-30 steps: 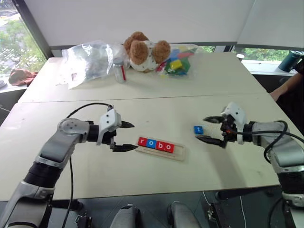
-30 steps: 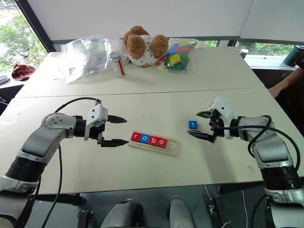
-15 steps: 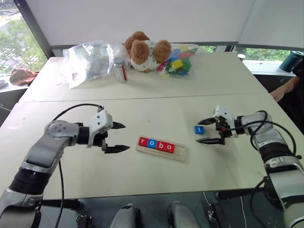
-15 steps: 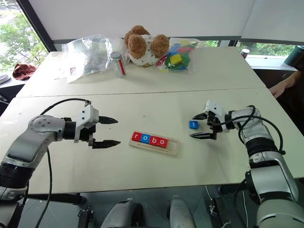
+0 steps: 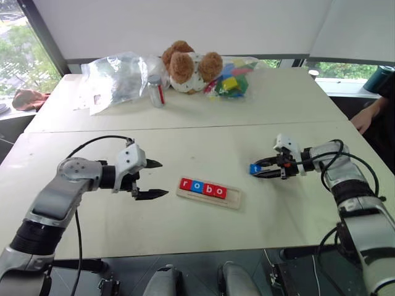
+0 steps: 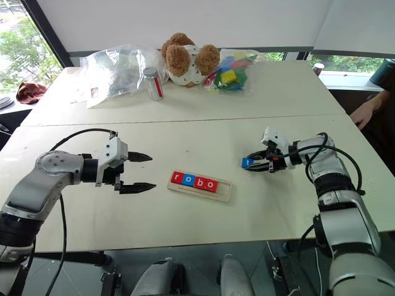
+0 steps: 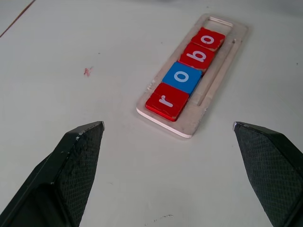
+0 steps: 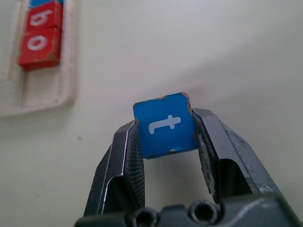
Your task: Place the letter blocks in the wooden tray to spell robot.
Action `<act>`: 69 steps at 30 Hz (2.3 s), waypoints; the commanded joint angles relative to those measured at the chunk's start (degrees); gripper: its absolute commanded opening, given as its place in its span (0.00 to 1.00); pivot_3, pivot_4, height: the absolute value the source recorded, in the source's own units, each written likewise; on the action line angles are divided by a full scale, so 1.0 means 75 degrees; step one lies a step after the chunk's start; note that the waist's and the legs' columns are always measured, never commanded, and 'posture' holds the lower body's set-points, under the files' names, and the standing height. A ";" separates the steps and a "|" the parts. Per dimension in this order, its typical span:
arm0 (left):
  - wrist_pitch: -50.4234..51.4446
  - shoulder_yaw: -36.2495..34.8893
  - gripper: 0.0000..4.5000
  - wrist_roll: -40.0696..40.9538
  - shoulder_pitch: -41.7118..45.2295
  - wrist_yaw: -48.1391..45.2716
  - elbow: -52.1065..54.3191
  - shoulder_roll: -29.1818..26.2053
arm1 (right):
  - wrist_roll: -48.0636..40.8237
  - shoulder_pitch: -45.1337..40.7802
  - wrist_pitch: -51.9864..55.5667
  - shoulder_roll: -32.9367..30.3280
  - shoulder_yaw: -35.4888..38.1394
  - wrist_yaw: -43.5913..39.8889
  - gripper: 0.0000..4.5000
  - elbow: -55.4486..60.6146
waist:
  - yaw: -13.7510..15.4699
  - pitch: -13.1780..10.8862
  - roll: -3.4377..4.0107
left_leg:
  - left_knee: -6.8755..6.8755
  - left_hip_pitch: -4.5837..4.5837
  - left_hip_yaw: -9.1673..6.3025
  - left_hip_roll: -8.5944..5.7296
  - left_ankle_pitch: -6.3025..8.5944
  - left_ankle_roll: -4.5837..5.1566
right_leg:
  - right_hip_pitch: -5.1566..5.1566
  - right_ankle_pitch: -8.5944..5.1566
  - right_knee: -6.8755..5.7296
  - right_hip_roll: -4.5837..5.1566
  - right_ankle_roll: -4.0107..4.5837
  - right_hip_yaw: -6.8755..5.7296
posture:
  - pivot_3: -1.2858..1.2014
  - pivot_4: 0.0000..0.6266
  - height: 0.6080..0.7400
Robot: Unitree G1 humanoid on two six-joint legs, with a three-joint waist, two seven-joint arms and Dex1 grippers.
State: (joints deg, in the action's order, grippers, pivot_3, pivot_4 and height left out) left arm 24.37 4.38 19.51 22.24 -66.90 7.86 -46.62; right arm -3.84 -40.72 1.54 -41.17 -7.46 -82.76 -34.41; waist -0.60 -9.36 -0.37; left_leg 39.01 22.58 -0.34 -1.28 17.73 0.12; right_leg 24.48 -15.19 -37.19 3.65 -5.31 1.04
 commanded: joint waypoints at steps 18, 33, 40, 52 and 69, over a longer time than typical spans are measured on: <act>-0.0578 0.0434 1.00 -0.0295 0.0534 -0.0223 -0.0702 0.0588 | -0.0828 0.2670 0.5165 -0.0309 -0.0294 0.2760 0.25 0.7096 | 0.0003 0.0002 0.0001 | 0.0017 0.0013 -0.0005 -0.0011 0.0009 0.0016 | 0.0003 0.0001 0.0001 0.0005 0.0002 -0.0005 | 0.52 0.24 1.00; -0.0636 0.0415 1.00 -0.0446 0.0268 -0.0087 -0.0567 0.0569 | -0.0736 0.2375 0.4352 -0.0150 -0.0875 0.2838 0.25 0.6333 | -0.0002 0.0002 0.0000 | 0.0020 0.0012 -0.0003 -0.0011 0.0008 0.0019 | 0.0001 0.0002 -0.0001 -0.0003 0.0001 -0.0006 | 0.52 0.24 1.00; -0.0613 0.0395 1.00 -0.0433 0.0240 -0.0064 -0.0493 0.0571 | -0.0712 0.2318 0.4271 -0.0056 -0.0991 0.2933 0.25 0.6255 | -0.0001 0.0002 -0.0001 | 0.0020 0.0011 -0.0003 -0.0010 0.0008 0.0018 | 0.0001 0.0002 -0.0002 -0.0004 0.0001 -0.0006 | 0.52 0.24 1.00; -0.0590 0.0440 1.00 -0.0411 0.0295 -0.0057 -0.0527 0.0669 | -0.0646 0.2256 0.4097 -0.0055 -0.0898 0.3200 1.00 0.6327 | 0.0004 0.0002 -0.0001 | 0.0020 0.0010 -0.0002 -0.0010 0.0008 0.0018 | 0.0001 0.0002 -0.0003 -0.0005 0.0001 -0.0006 | 0.52 0.24 1.00; -0.0498 0.0448 1.00 -0.0378 0.0220 -0.0036 -0.0403 0.0716 | 0.0009 0.2340 0.2797 -0.0649 -0.1005 0.3146 1.00 0.6283 | 0.0000 0.0003 -0.0002 | 0.0021 0.0008 -0.0001 -0.0010 0.0008 0.0018 | -0.0002 0.0002 -0.0005 -0.0006 0.0001 -0.0006 | 0.52 0.24 1.00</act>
State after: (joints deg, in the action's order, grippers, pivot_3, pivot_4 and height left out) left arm 20.87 8.20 16.28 23.84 -67.27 2.98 -41.14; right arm -4.49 -22.61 23.90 -45.83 -15.41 -59.35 12.59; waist -0.60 -9.34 -0.38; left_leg 39.17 22.64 -0.35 -1.36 17.80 0.26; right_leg 24.46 -15.18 -37.23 3.61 -5.30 0.99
